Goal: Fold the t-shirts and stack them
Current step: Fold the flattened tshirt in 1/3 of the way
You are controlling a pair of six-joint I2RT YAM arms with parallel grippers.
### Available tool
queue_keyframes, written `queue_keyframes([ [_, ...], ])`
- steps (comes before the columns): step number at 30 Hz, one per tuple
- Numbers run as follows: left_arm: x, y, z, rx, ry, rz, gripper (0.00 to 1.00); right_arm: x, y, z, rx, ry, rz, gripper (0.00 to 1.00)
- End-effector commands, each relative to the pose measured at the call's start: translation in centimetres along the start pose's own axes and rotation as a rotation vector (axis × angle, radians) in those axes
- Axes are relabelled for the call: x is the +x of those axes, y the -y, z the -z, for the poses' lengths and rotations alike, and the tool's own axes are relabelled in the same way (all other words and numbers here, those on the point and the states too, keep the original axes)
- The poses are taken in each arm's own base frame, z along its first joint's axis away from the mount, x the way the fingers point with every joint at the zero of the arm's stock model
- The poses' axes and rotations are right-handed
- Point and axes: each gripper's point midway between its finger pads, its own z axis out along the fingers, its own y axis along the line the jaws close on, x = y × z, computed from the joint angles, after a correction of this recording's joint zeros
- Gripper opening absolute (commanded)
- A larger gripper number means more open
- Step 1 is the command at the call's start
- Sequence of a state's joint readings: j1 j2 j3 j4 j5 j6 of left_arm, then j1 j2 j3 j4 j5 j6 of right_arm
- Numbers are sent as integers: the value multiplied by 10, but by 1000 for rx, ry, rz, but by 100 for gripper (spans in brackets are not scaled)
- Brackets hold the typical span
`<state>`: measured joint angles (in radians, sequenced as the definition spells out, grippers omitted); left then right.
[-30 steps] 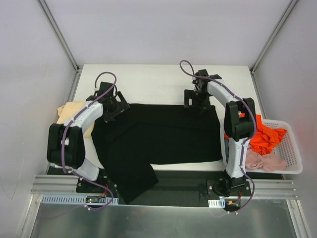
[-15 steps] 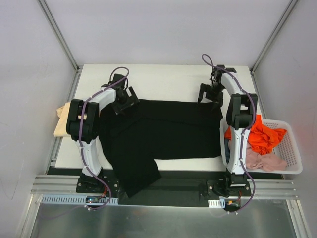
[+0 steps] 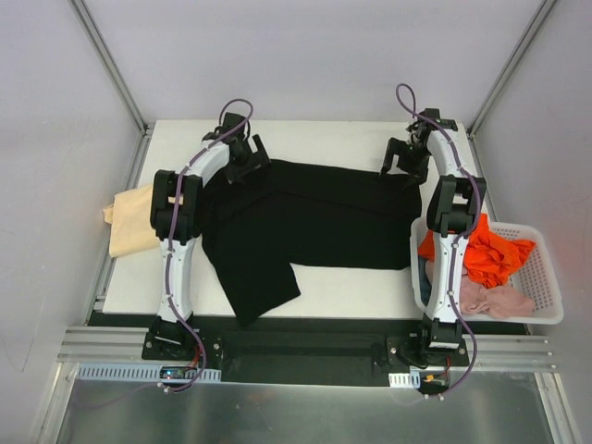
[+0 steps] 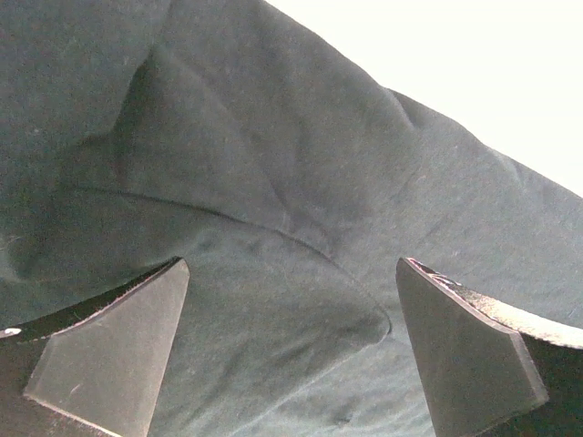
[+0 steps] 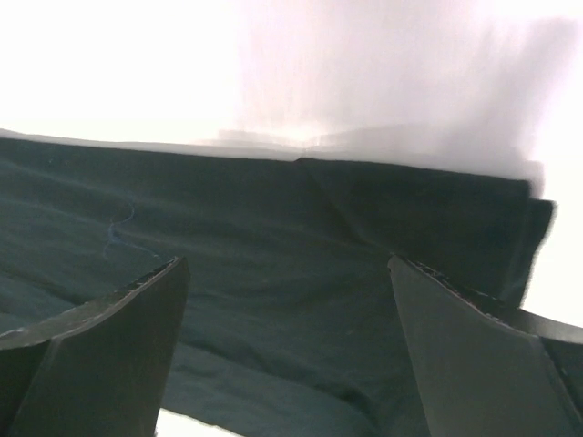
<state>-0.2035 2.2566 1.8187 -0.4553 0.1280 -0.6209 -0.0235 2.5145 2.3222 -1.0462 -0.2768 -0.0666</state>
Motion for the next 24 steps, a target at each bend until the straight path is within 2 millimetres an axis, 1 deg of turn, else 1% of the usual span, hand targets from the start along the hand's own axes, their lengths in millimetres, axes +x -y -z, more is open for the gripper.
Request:
queue_keyframes([
  [1, -23, 5, -14, -2, 21, -105, 99, -49, 7, 3, 8, 174, 117, 96],
  [2, -24, 11, -17, 30, 8, -122, 99, -56, 5, 7, 8, 205, 134, 96],
  [3, -33, 23, -10, 64, 30, -143, 99, -64, 8, 17, 36, 241, 141, 97],
  [4, -35, 27, -6, 79, 31, -161, 99, -69, 8, 26, 48, 266, 156, 96],
  [5, -37, 35, 4, 106, 39, -176, 99, -71, 7, 33, 52, 281, 168, 96],
  [6, -38, 40, 10, 112, 49, -191, 99, -74, -1, 52, 39, 314, 186, 96],
  [7, -44, 46, 26, 121, 81, -213, 99, -74, -6, 61, 28, 329, 201, 96],
  [8, -41, 44, 31, 112, 84, -219, 99, -74, -10, 70, 14, 346, 209, 96],
  [9, -42, 45, 37, 98, 101, -228, 99, -70, -16, 76, 7, 348, 218, 97],
  [10, -46, 50, 56, 108, 132, -239, 99, -68, -23, 96, 0, 378, 229, 96],
  [11, -39, 47, 60, 99, 122, -239, 99, -65, -30, 106, -10, 392, 237, 96],
  [12, -37, 46, 66, 96, 126, -242, 99, -61, -37, 111, -18, 397, 249, 97],
  [13, -36, 51, 85, 111, 147, -248, 99, -54, -42, 121, -24, 402, 254, 96],
  [14, -21, 39, 81, 85, 113, -243, 99, -49, -45, 124, -29, 401, 253, 96],
  [15, -17, 32, 84, 60, 116, -235, 99, -43, -46, 125, -31, 391, 249, 96],
  [16, -13, 30, 96, 52, 130, -234, 99, -33, -45, 130, -33, 380, 241, 97],
  [17, 2, 14, 88, 21, 98, -228, 99, -22, -52, 126, -47, 357, 235, 96],
  [19, 13, 4, 88, 5, 86, -226, 99, -7, -62, 126, -70, 342, 241, 96],
  [20, 23, -4, 80, -10, 57, -223, 99, 14, -67, 121, -88, 303, 243, 96],
  [22, 29, -8, 69, -10, 32, -229, 99, 29, -74, 119, -106, 299, 247, 96],
  [23, 29, -9, 66, -12, 27, -229, 99, 46, -77, 121, -100, 290, 258, 96],
  [24, 29, -7, 62, -6, 24, -232, 99, 55, -79, 120, -95, 283, 260, 96],
])
